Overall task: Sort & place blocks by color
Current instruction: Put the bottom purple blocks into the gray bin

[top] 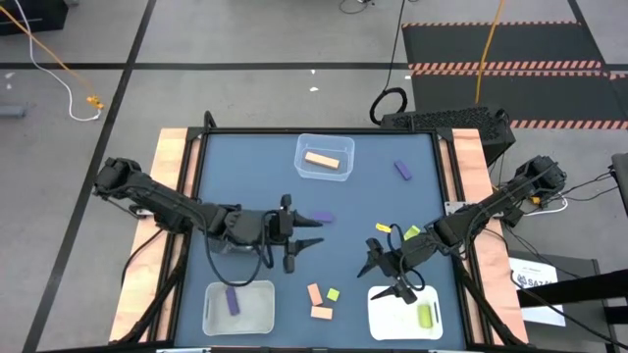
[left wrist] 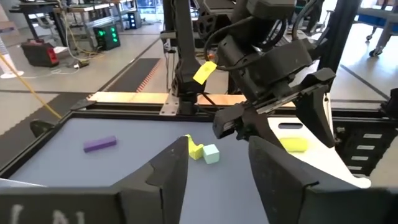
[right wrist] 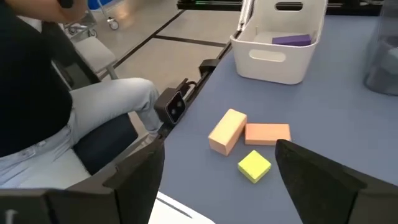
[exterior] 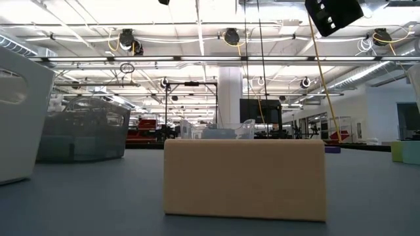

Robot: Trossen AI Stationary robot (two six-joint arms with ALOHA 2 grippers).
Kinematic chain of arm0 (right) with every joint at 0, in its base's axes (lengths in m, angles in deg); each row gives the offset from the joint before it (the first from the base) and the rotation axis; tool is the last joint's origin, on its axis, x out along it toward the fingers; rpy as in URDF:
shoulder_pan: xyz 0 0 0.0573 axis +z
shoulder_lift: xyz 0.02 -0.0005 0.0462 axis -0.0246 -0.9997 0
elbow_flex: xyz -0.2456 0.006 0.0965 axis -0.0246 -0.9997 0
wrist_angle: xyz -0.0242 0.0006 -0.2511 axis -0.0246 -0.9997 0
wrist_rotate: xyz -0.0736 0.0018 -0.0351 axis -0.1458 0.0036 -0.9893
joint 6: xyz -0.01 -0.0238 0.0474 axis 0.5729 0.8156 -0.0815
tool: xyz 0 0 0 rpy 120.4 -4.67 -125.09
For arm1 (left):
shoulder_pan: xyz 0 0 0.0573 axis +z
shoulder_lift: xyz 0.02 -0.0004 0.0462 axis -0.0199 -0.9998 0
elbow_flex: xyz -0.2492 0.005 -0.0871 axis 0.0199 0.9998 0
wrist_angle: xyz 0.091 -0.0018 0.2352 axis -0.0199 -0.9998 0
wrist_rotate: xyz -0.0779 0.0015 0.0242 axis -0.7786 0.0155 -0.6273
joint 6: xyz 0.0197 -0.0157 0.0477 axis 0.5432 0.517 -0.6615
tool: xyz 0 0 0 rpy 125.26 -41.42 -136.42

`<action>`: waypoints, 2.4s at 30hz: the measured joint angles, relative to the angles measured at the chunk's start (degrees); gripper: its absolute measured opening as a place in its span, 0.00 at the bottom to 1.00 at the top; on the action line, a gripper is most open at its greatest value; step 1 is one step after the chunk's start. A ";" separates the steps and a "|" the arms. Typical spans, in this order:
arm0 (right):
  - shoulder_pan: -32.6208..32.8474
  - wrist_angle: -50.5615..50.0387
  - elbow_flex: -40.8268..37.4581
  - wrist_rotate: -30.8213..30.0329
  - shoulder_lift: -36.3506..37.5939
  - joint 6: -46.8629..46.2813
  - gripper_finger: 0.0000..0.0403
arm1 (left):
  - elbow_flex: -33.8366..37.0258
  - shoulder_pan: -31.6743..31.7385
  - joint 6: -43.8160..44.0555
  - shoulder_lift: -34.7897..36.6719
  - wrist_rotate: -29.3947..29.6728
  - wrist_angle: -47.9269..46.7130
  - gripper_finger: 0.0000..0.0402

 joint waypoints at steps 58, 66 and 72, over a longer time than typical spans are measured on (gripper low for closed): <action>-0.15 -8.61 0.00 -6.19 0.00 -5.84 0.74 | -0.09 20.51 4.34 -27.93 -12.57 -13.28 0.49; -0.15 -8.66 0.00 -6.22 0.00 -5.64 0.74 | -0.13 19.39 6.71 -28.35 -11.80 -13.21 0.39; -0.15 -8.82 0.00 -6.19 0.00 -5.64 0.74 | -0.07 17.10 15.34 -28.26 -10.49 -12.66 0.27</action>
